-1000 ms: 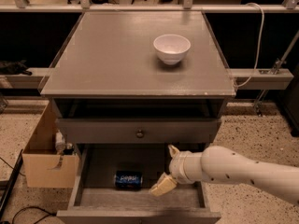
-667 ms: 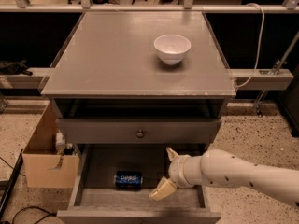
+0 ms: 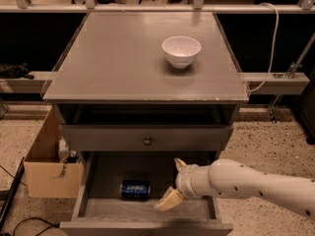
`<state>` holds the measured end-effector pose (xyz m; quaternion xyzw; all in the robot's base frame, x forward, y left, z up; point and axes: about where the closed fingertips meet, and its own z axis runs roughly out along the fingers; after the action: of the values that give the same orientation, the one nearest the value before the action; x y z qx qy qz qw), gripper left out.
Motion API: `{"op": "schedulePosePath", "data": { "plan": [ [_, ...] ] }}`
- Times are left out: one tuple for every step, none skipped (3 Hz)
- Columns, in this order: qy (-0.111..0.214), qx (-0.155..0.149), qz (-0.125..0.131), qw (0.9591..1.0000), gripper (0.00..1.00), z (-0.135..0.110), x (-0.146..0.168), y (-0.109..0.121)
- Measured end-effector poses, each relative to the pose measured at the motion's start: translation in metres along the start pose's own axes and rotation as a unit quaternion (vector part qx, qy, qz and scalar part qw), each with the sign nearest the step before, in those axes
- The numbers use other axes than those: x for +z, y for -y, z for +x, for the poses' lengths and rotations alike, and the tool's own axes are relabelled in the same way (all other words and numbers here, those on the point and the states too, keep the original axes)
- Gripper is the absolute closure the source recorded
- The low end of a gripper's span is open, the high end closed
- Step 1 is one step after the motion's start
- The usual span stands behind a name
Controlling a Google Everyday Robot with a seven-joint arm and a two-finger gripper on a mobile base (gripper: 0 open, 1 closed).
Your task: Pick pepsi can from middle drawer and place on counter
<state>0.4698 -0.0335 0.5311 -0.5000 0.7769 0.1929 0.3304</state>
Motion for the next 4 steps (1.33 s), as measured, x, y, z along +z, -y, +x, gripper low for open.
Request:
{"op": "schedulePosePath", "data": {
  "plan": [
    [-0.016,0.036,-0.012,0.9991,0.00,0.026,0.050,-0.008],
    [-0.018,0.058,-0.010,0.9981,0.00,0.038,0.122,-0.002],
    [-0.018,0.058,-0.010,0.9981,0.00,0.038,0.122,-0.002],
    [-0.027,0.046,-0.008,0.9985,0.00,0.031,0.134,0.003]
  ]
}}
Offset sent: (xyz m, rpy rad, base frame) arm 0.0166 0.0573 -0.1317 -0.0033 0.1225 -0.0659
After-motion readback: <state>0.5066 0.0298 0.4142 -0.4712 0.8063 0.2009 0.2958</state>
